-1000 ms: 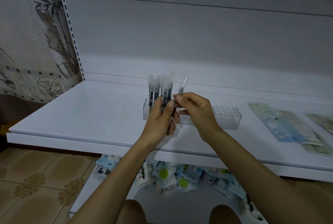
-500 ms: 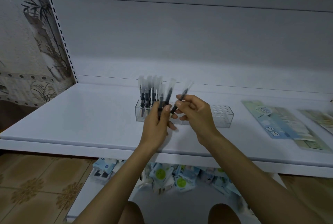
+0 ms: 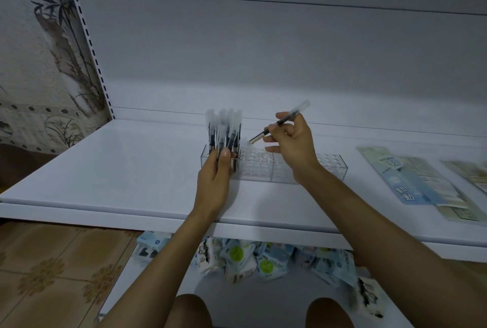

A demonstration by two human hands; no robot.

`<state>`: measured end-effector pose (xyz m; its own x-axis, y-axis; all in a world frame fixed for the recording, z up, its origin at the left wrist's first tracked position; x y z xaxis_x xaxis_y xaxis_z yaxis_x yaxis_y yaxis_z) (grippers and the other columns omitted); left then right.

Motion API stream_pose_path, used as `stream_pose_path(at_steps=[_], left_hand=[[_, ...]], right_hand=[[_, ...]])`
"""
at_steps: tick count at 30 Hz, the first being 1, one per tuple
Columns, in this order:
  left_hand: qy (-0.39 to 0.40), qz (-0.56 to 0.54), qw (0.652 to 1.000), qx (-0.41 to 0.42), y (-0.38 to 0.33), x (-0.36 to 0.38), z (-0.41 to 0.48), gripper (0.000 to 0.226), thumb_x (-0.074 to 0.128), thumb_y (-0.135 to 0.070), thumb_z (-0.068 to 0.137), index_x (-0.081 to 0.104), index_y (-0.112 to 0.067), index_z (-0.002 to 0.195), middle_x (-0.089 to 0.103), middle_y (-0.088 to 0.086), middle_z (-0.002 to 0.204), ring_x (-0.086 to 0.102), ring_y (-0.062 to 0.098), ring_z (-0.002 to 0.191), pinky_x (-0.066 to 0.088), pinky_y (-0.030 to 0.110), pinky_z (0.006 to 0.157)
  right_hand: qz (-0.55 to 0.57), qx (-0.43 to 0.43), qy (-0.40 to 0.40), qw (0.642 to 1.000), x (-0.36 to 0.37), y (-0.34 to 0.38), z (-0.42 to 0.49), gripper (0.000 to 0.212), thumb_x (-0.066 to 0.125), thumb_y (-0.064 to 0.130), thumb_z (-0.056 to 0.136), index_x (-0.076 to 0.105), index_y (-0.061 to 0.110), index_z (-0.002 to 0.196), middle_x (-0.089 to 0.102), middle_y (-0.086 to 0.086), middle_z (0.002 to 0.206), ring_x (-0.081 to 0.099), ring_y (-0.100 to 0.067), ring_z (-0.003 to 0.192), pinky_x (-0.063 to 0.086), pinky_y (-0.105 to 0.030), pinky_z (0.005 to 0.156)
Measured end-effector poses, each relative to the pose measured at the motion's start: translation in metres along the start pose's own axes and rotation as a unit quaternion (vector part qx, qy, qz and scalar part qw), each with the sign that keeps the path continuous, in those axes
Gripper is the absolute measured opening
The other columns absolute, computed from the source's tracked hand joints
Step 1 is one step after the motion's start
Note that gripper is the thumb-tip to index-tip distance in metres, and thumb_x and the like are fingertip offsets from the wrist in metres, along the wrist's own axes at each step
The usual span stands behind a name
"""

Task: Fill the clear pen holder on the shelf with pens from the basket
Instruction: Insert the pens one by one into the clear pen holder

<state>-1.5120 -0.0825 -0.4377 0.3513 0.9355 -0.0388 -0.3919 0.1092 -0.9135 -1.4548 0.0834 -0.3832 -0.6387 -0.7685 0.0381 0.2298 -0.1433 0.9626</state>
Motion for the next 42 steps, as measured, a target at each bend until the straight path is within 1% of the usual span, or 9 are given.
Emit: stream_pose_path(at_steps=[5, 8, 11, 15, 18, 22, 27, 32, 42], left_hand=[[-0.019, 0.006, 1.000, -0.008, 0.008, -0.003, 0.000, 0.044, 0.034, -0.053, 0.092, 0.062, -0.019, 0.088, 0.049, -0.012, 0.056, 0.042, 0.001, 0.051, 0.035, 0.014, 0.051], [-0.017, 0.002, 1.000, -0.007, 0.009, -0.003, 0.001, 0.044, 0.034, -0.050, 0.093, 0.061, -0.016, 0.086, 0.048, -0.014, 0.051, 0.041, 0.001, 0.049, 0.034, 0.012, 0.051], [-0.014, -0.002, 1.000, -0.011, 0.012, -0.003, 0.002, 0.042, 0.035, -0.044, 0.097, 0.061, -0.013, 0.086, 0.048, -0.015, 0.049, 0.041, 0.001, 0.048, 0.034, 0.012, 0.052], [-0.014, 0.000, 1.000, -0.015, 0.017, -0.003, 0.004, 0.042, 0.035, -0.041, 0.100, 0.062, -0.013, 0.084, 0.048, -0.012, 0.051, 0.042, 0.002, 0.051, 0.036, 0.013, 0.054], [-0.015, -0.001, 1.000, -0.016, 0.018, -0.004, 0.004, 0.043, 0.035, -0.040, 0.101, 0.062, -0.010, 0.086, 0.047, -0.013, 0.051, 0.042, 0.004, 0.051, 0.036, 0.015, 0.055], [-0.015, -0.001, 1.000, -0.015, 0.018, -0.004, 0.004, 0.044, 0.035, -0.040, 0.101, 0.062, -0.009, 0.086, 0.048, -0.013, 0.051, 0.042, 0.003, 0.051, 0.035, 0.013, 0.053], [-0.012, -0.004, 1.000, -0.009, 0.017, -0.004, 0.004, 0.044, 0.035, -0.044, 0.098, 0.061, -0.011, 0.085, 0.047, -0.011, 0.053, 0.042, 0.005, 0.053, 0.035, 0.015, 0.054], [-0.010, -0.008, 1.000, -0.001, 0.015, -0.003, 0.003, 0.045, 0.034, -0.043, 0.098, 0.062, -0.010, 0.086, 0.047, -0.012, 0.052, 0.042, 0.004, 0.052, 0.036, 0.013, 0.055], [-0.015, -0.004, 1.000, 0.001, 0.015, -0.004, 0.003, 0.046, 0.034, -0.048, 0.094, 0.063, -0.013, 0.086, 0.046, -0.011, 0.052, 0.042, 0.003, 0.052, 0.036, 0.013, 0.055]], right_hand=[[-0.077, -0.001, 0.015, 0.997, 0.013, -0.007, 0.020, 0.031, 0.050, 0.009, 0.097, 0.044, 0.015, 0.126, 0.063, -0.012, 0.114, 0.064, -0.017, 0.096, 0.054, -0.034, 0.084], [-0.134, -0.005, 0.027, 0.991, 0.021, -0.013, 0.027, 0.034, 0.046, 0.009, 0.098, 0.039, 0.016, 0.131, 0.062, -0.011, 0.115, 0.064, -0.018, 0.095, 0.053, -0.029, 0.077], [-0.199, -0.020, 0.051, 0.979, 0.029, -0.017, 0.031, 0.039, 0.044, 0.009, 0.099, 0.034, 0.016, 0.136, 0.062, -0.012, 0.114, 0.064, -0.023, 0.100, 0.050, -0.031, 0.084], [-0.288, -0.042, 0.107, 0.951, 0.046, -0.019, 0.032, 0.047, 0.043, 0.009, 0.099, 0.025, 0.015, 0.142, 0.060, -0.011, 0.105, 0.063, -0.028, 0.097, 0.051, -0.039, 0.085], [-0.336, -0.057, 0.138, 0.930, 0.054, -0.021, 0.031, 0.049, 0.044, 0.009, 0.098, 0.024, 0.014, 0.143, 0.053, 0.000, 0.081, 0.061, -0.028, 0.083, 0.050, -0.042, 0.076], [-0.348, -0.066, 0.154, 0.922, 0.056, -0.025, 0.028, 0.044, 0.044, 0.007, 0.098, 0.028, 0.012, 0.138, 0.050, 0.005, 0.075, 0.056, -0.022, 0.074, 0.046, -0.033, 0.062], [-0.329, -0.083, 0.150, 0.929, 0.055, -0.028, 0.025, 0.040, 0.042, 0.007, 0.098, 0.032, 0.010, 0.137, 0.058, -0.007, 0.086, 0.057, -0.024, 0.079, 0.045, -0.033, 0.066], [-0.365, -0.113, 0.132, 0.915, 0.054, -0.037, 0.021, 0.037, 0.047, 0.015, 0.096, 0.040, 0.014, 0.132, 0.056, 0.008, 0.082, 0.061, -0.023, 0.082, 0.050, -0.039, 0.073], [-0.399, -0.129, 0.124, 0.899, 0.054, -0.038, 0.018, 0.030, 0.045, 0.017, 0.096, 0.044, 0.012, 0.126, 0.063, -0.002, 0.104, 0.061, -0.024, 0.086, 0.046, -0.032, 0.068]])
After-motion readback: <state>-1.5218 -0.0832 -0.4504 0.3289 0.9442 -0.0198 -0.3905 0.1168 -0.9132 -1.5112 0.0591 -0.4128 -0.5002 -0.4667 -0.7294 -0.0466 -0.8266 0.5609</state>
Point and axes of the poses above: each hand's wrist, its own z-axis towards the middle knuckle, its own x-axis out of the palm, y = z × x, the point moved 7 cm from there along z, towards the middle knuckle
